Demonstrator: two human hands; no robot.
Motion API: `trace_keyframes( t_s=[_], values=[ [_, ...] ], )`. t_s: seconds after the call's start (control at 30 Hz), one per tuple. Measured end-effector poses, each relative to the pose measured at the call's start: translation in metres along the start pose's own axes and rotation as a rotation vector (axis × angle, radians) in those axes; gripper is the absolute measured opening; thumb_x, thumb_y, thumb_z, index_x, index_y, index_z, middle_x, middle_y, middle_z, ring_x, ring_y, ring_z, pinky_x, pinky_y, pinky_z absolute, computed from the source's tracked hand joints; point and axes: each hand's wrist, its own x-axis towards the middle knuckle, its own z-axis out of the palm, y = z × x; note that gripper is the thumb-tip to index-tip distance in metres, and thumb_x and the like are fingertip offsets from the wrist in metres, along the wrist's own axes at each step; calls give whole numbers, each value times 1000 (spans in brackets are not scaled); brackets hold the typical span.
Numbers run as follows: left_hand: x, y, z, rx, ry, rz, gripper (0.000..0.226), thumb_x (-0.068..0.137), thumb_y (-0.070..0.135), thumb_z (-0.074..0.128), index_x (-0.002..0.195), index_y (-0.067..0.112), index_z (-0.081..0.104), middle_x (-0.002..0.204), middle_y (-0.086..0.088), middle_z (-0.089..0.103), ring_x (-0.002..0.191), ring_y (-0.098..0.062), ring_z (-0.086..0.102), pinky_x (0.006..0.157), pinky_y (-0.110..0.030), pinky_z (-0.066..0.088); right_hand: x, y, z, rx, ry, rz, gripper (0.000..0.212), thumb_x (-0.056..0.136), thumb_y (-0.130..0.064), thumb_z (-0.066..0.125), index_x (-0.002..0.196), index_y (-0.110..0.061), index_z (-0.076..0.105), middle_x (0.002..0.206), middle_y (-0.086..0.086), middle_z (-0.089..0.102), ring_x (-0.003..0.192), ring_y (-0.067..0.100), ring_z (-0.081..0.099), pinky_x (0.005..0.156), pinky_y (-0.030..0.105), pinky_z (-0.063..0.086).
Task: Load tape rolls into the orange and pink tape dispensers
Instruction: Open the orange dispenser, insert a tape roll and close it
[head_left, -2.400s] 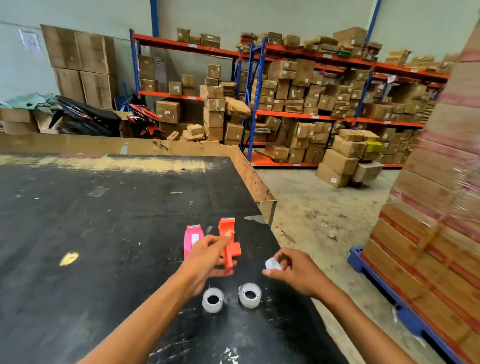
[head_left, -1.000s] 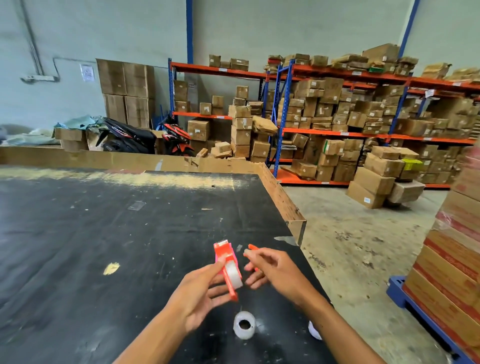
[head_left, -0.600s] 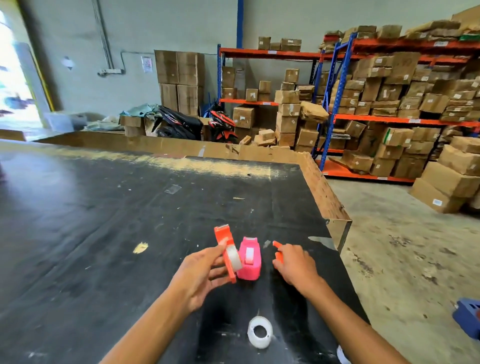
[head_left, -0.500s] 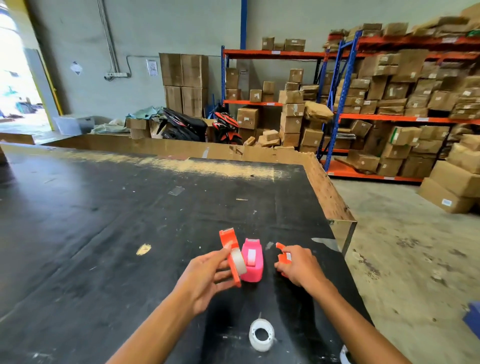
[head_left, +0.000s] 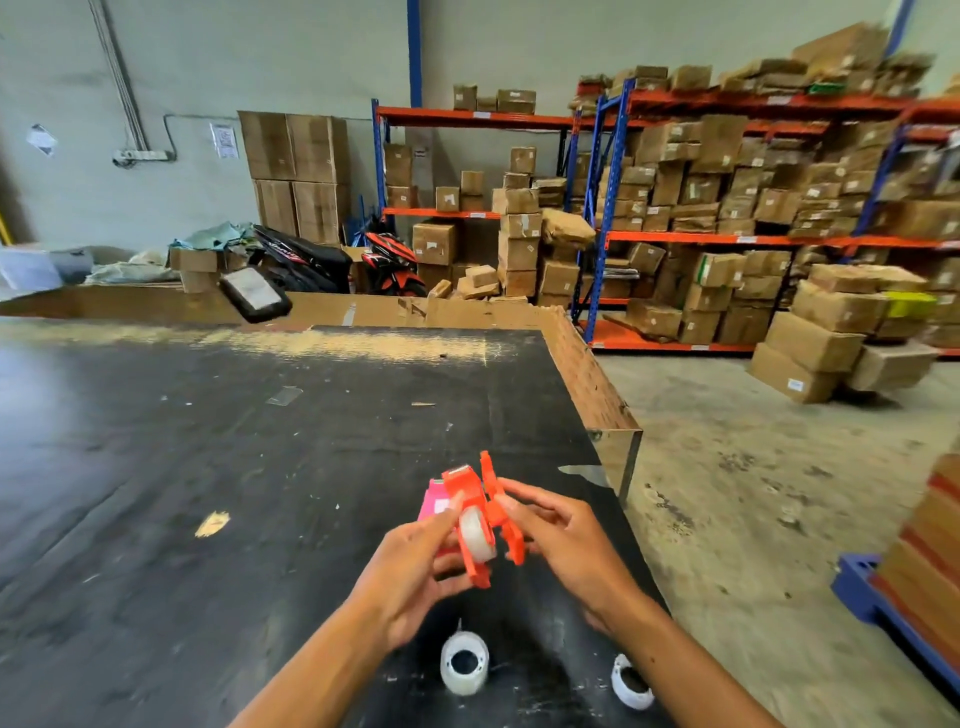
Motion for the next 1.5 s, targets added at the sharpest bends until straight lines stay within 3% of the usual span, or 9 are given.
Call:
trace_keyframes(
  t_s=[0.13, 0.3, 0.43, 0.63, 0.73, 0.9, 1.03, 1.3, 1.5],
  values=[
    [-1, -1, 4, -12, -33, 0, 59, 68, 49, 64, 98, -1, 73, 89, -18, 71, 77, -26, 65, 68, -36, 59, -13, 1, -3, 13, 22, -66, 28, 85, -20, 68, 112, -27, 70, 74, 15, 65, 70, 17, 56, 61, 24, 51],
    [-4, 1, 8, 12, -41, 45, 72, 62, 57, 64, 100, -3, 72, 86, -17, 73, 70, -22, 66, 65, -34, 58, -22, 3, 0, 16, 105, -135, 31, 83, -16, 70, 114, -22, 70, 73, 7, 62, 65, 13, 52, 64, 31, 49],
    [-6, 3, 9, 47, -33, 114, 61, 72, 52, 62, 102, -1, 71, 87, -17, 75, 72, -21, 69, 72, -38, 56, -24, 0, 3, -31, 156, -185, 32, 82, -16, 71, 114, -17, 70, 88, 12, 71, 61, 0, 56, 57, 15, 49],
    [-11, 5, 15, 16, -18, 141, 41, 80, 42, 61, 103, 9, 72, 87, -16, 76, 76, -24, 70, 73, -39, 55, -22, 3, 7, -39, 164, -187, 31, 82, -25, 71, 113, -21, 71, 103, 14, 71, 84, 20, 68, 67, 17, 54],
    [-13, 9, 16, 0, -12, 167, 32, 84, 38, 62, 108, 19, 70, 95, -24, 74, 80, -28, 69, 75, -42, 56, -22, 2, 9, 8, 166, -205, 29, 82, -25, 69, 110, -19, 72, 105, 8, 72, 91, 8, 70, 69, 14, 53],
    [-15, 14, 17, 29, -35, 203, 34, 80, 39, 61, 104, 17, 73, 62, -4, 69, 56, -15, 64, 72, -42, 54, -23, 2, 14, 49, 160, -222, 21, 82, -24, 68, 100, -17, 77, 99, 12, 69, 83, 7, 70, 65, 15, 52],
    [-15, 14, 12, 90, -51, 187, 34, 86, 41, 57, 106, 18, 73, 86, -17, 71, 71, -24, 65, 63, -34, 56, -22, 4, 18, 32, 160, -248, 19, 84, -21, 67, 98, -15, 77, 99, 16, 67, 80, 5, 68, 64, 16, 52],
    [-12, 20, 9, 157, -56, 204, 34, 87, 41, 56, 105, 19, 74, 76, -15, 71, 59, -17, 64, 59, -33, 55, -19, 6, 21, -4, 177, -259, 14, 86, -22, 66, 92, -22, 79, 94, 14, 70, 78, 9, 69, 64, 18, 53],
    [-6, 26, 13, 157, 76, 287, 32, 84, 37, 62, 115, 30, 67, 95, -25, 73, 65, -20, 68, 69, -41, 59, 0, -11, 9, -298, 177, -276, 25, 87, -34, 64, 109, -28, 71, 102, -8, 68, 93, 2, 64, 80, 17, 51]
  ],
)
